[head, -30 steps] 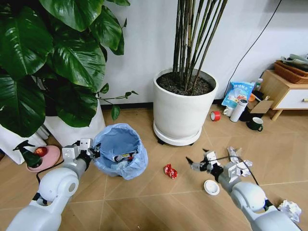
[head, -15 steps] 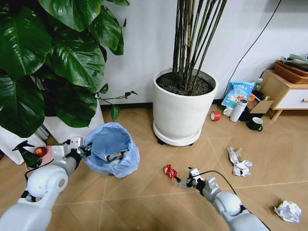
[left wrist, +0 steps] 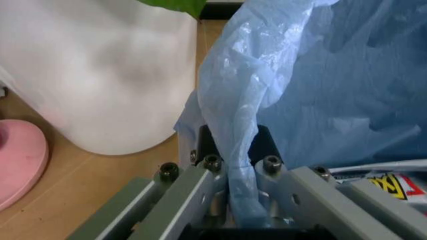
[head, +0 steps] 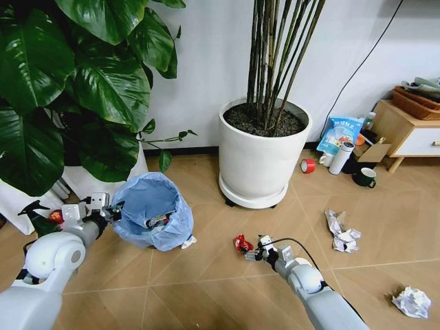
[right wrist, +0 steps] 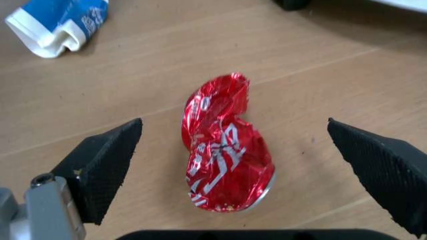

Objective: Pick up the trash bin and place the garbage on the floor into it.

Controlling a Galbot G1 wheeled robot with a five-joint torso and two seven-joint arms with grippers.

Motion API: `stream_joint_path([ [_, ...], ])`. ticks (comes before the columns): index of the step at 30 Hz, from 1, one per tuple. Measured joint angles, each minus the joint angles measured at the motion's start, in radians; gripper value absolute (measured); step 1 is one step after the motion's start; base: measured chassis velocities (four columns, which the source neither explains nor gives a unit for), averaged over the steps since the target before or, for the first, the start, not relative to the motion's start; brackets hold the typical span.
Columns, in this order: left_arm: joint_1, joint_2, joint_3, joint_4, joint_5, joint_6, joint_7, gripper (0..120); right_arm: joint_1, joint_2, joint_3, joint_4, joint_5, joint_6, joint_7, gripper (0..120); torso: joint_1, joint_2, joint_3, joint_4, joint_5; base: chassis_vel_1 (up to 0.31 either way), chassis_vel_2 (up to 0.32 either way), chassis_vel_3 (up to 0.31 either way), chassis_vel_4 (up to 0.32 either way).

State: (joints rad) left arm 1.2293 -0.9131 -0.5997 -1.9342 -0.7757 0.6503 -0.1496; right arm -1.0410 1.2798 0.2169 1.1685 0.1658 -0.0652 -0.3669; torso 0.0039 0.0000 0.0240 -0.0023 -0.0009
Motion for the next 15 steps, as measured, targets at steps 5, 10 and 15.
stream_joint_path([
  [5,-0.003,0.005,0.002,-0.003,-0.003,0.000,-0.003,0,0.027,0.021,0.000,-0.070,-0.025,0.011,-0.006,100,0.000,0.000,0.000,0.0000,0.0002,0.000,0.000,0.000,0.000],
  [10,-0.006,0.007,0.001,-0.007,-0.006,0.000,-0.006,0,0.048,0.033,-0.001,-0.115,-0.038,0.016,-0.010,100,0.000,0.000,0.000,0.0000,0.0001,0.000,0.000,0.000,0.000],
  [15,-0.009,0.002,0.004,-0.008,-0.006,0.000,-0.010,0,0.071,0.048,-0.008,-0.154,-0.049,0.021,-0.013,100,0.000,0.000,0.000,0.0000,0.0001,0.000,0.000,0.000,0.000],
])
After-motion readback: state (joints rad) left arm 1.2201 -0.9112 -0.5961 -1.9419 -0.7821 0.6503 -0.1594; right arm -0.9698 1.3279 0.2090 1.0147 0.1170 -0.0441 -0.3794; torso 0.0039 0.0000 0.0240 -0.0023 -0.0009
